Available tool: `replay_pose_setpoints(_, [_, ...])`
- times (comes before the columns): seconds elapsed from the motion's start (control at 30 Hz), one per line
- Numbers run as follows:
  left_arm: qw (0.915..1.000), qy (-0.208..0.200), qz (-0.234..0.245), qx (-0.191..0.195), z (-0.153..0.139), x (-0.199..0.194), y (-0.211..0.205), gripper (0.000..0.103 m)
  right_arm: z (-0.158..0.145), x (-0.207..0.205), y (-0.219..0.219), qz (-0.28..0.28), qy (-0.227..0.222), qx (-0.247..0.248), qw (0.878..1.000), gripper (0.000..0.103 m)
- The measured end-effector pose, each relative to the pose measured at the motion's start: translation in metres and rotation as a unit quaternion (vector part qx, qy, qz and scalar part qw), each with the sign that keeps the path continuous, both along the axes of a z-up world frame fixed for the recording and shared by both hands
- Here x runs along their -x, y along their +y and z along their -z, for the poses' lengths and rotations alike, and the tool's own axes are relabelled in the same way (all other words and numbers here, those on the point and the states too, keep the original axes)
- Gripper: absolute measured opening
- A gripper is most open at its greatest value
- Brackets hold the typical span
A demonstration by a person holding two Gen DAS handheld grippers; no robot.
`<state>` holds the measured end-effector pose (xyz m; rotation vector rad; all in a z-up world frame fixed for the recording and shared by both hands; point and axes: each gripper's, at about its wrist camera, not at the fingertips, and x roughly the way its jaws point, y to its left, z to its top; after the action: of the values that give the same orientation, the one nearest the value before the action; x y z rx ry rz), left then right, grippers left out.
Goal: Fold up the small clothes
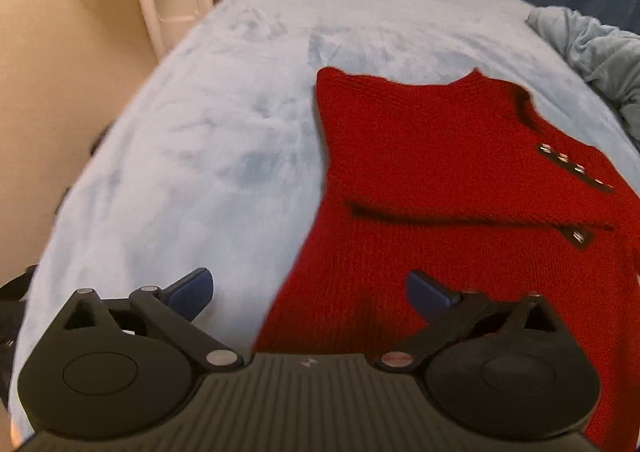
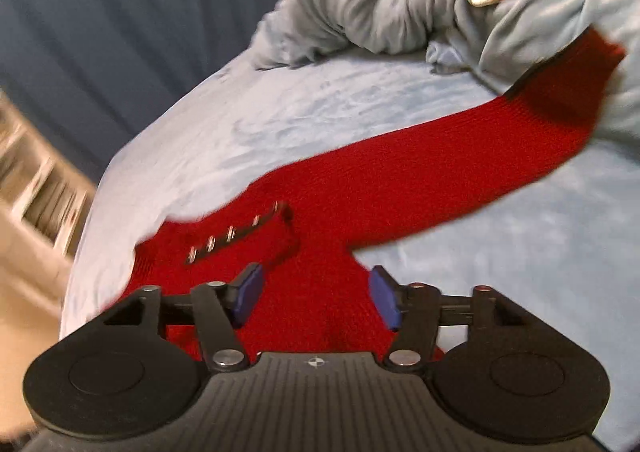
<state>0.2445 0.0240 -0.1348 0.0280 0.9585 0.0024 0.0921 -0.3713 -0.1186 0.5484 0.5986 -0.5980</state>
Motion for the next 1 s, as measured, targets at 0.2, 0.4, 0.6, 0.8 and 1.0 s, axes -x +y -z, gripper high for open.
replay_pose_setpoints(0.2, [0.9989,0.005,0.031,-0.036,-0.014,0.095,-0.008,0.103,-0.016,0.053,0.041,-0.035,0.051,0.042,0.997,0.069])
replay_pose_setpoints(0.4, [0.9989,0.012,0.042,-0.017,-0.038,0.15,-0.007,0.103,-0.041,0.085,0.06,-0.04,0.003,0.014,0.999,0.069])
replay_pose_setpoints(0.6, [0.9982,-0.035,0.048,-0.008,-0.08,0.177,-0.016,0.103,-0.066,0.114,0.079,-0.055,-0.029,0.055,0.997,0.07])
replay_pose_setpoints(0.8, [0.9971,-0.046,0.053,-0.031,-0.091,0.19,-0.033,0.103,-0.067,0.136,0.073,-0.058,-0.031,0.065,0.996,0.07])
replay_pose_setpoints(1.0, [0.9967,-0.041,0.05,-0.048,-0.091,0.188,-0.045,0.103,-0.06,0.142,0.054,-0.055,-0.03,0.05,0.997,0.07])
